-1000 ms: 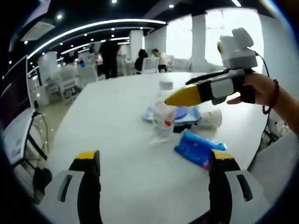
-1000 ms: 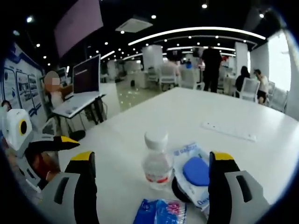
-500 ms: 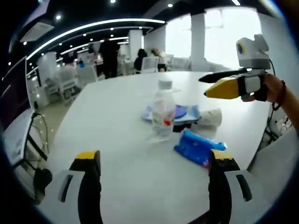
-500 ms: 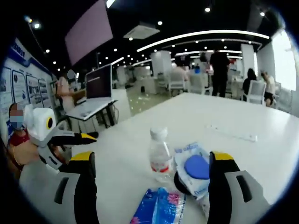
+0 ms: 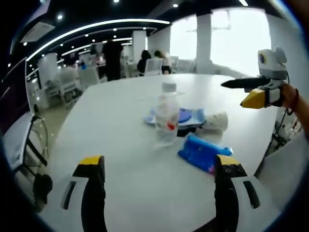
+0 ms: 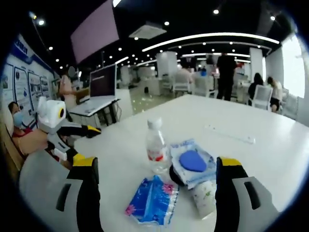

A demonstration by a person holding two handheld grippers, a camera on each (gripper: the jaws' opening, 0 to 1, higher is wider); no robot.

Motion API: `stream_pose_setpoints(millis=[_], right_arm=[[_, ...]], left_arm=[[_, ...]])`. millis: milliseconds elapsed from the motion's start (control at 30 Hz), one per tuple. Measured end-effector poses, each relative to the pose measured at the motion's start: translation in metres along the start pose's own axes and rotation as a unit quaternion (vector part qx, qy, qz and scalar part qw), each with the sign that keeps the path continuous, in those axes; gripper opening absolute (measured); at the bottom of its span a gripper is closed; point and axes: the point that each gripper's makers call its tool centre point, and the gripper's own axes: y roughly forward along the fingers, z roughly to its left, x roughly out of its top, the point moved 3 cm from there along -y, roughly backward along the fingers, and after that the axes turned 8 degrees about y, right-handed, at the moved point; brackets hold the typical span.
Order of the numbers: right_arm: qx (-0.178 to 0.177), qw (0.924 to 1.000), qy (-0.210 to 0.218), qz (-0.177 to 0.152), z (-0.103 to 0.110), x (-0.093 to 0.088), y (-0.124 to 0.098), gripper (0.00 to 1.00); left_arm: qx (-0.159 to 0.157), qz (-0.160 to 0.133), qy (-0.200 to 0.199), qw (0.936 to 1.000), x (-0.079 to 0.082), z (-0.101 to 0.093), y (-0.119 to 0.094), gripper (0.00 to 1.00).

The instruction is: Arrange the tabletop items into an orderly group along one side of the table until the central work area is clear of visible clutter.

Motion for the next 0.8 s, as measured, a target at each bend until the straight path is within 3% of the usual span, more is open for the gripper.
stream_pose_setpoints(millis=[367,533,800], right_arm=[[-0.005,0.9998,0.013,-0.013,0.003,-0.01,-0.017,1.0],[-0.003,0.9999,0.004,-0.009,0.005,-0.016,-0.02,1.0],[-0.009,0.9997,0.018,-0.014,0.0,-0.022,-0.026,1.0]], left_arm=[[-0.021,-0.011,-0.013,0.9996,0.004,-0.003,0.003,0.88],[-0.063,-0.018,-0.038,0.9972,0.009,-0.011,0.003,0.87],[-0.073,-0.026,-0.023,0.9967,0.014,-0.001,0.007,0.84]])
